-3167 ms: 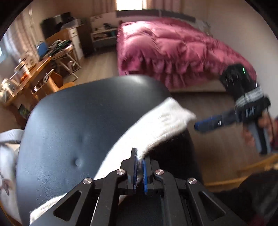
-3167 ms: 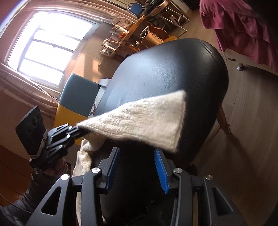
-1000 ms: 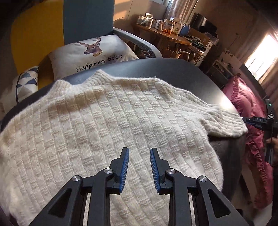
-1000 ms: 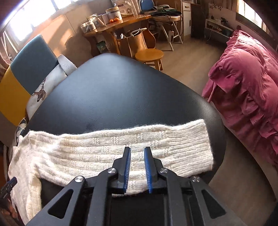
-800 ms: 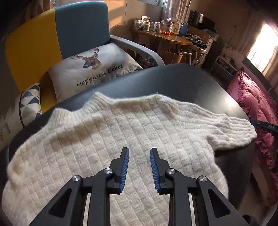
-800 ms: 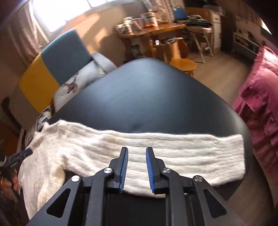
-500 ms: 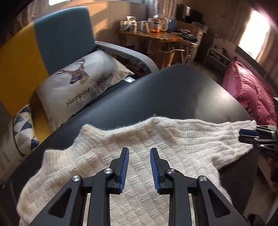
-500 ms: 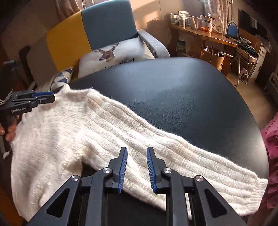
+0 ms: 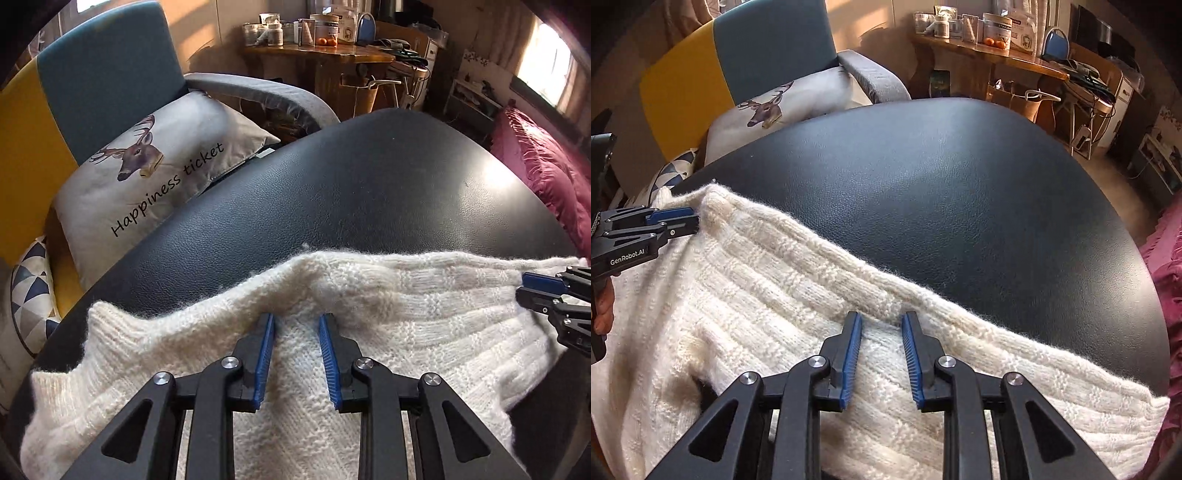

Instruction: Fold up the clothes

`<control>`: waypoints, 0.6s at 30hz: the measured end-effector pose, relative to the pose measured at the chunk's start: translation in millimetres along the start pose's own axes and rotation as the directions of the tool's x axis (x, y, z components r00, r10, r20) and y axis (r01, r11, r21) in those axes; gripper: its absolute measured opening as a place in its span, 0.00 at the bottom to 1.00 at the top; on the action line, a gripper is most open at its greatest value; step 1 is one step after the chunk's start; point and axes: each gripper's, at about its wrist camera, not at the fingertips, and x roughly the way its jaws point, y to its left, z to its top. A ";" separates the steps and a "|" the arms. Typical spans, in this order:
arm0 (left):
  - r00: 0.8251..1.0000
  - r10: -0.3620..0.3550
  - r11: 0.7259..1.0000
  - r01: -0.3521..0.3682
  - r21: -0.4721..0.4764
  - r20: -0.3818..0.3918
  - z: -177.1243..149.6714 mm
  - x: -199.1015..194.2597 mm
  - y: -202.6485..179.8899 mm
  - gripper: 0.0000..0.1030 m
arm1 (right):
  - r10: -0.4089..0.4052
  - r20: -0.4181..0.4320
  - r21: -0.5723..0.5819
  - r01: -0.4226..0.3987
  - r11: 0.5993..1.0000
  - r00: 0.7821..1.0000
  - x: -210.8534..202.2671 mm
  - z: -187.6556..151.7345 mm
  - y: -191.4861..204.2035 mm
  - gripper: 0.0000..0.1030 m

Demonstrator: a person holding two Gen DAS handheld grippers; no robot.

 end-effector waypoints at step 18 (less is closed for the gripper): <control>0.998 -0.005 0.941 0.026 -0.338 0.063 -254.7 -171.5 59.7 0.26 | 0.572 -0.300 -0.049 -0.611 0.790 0.764 -79.4 -178.0 64.5 0.26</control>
